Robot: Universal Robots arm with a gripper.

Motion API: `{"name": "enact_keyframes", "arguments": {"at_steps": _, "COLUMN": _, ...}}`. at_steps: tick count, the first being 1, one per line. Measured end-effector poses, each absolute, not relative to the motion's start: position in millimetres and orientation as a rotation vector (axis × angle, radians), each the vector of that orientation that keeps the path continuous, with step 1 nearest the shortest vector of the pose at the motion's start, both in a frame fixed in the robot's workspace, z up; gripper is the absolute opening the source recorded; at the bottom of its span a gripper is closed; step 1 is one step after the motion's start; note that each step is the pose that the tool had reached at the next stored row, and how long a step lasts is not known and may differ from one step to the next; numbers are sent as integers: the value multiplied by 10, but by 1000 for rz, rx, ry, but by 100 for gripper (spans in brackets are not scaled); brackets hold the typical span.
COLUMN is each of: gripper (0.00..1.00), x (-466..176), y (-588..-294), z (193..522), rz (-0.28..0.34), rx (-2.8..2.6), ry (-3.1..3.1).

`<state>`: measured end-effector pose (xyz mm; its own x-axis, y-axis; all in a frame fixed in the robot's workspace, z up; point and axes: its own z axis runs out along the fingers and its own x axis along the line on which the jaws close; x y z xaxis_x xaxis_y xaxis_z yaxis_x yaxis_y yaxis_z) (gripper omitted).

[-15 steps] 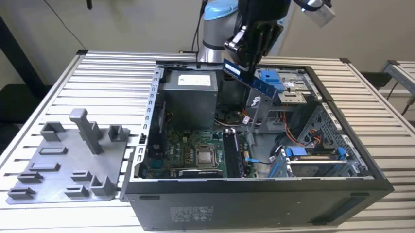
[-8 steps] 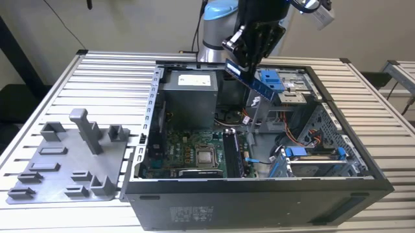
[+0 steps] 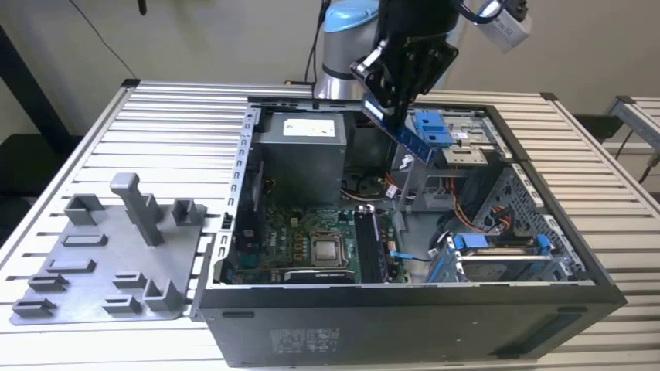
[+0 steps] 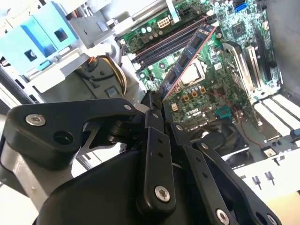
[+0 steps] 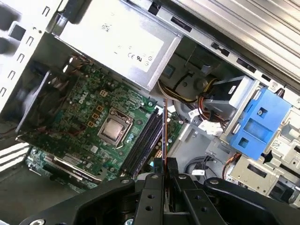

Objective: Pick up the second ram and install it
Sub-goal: 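Insert the second ram into the second slot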

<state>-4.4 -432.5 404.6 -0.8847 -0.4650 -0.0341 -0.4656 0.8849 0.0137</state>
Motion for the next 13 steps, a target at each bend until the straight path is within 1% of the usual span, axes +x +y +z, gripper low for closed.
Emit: {"name": "enact_keyframes", "arguments": {"at_steps": 13, "gripper": 14, "x": -44, "y": -4328, "z": 4027, "rz": 29, "rx": -475, "ry": 3073}}
